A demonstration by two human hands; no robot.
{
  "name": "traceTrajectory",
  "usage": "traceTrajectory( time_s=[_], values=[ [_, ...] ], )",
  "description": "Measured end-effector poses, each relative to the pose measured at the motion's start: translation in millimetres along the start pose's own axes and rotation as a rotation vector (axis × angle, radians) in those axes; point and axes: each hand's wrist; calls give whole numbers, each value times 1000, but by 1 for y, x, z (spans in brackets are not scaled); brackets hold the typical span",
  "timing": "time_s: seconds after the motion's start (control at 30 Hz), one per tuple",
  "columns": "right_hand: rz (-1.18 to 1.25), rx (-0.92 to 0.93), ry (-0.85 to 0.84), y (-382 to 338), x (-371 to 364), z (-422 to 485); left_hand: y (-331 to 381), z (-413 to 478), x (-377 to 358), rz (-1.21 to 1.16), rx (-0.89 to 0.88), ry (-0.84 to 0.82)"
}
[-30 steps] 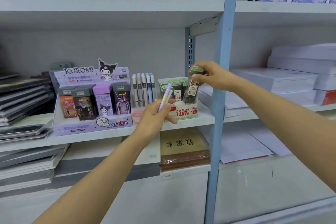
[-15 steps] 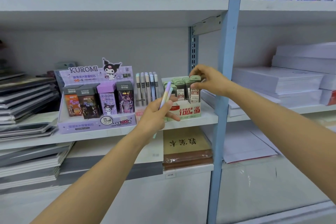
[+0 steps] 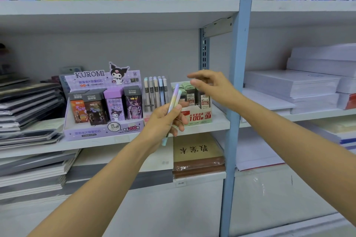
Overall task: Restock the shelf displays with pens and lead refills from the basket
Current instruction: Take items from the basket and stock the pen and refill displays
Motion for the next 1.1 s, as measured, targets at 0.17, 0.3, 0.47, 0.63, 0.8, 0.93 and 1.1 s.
traceTrajectory(
  time_s=[0.17,0.3,0.47,0.63,0.8,0.93,1.1],
  values=[
    [359,-29,-266,-26,-23,-14,4,-11,3,86,9,-97],
    [448,-39,-131,-33,-29,-12,9,-19,20,127,65,-77],
    [569,-86,7,-33,-26,-13,13,-34,47,59,165,182],
    [645,-130,-72,-37,-41,-26,23,-42,55,-333,161,411],
    [468,-146,-366,-41,-68,-44,28,-47,52,-446,71,512],
    [428,-121,-496,-49,-72,-48,29,-52,48,-305,16,471],
    [482,-77,-220,-70,-68,-34,32,-54,44,-67,-8,466]
  ],
)
Point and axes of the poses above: each hand's wrist, its own z-axis towards the middle knuckle, its own x-axis out of the back of the hand, y = z × x, and after that the axes turned 5 degrees about -x, right-handed
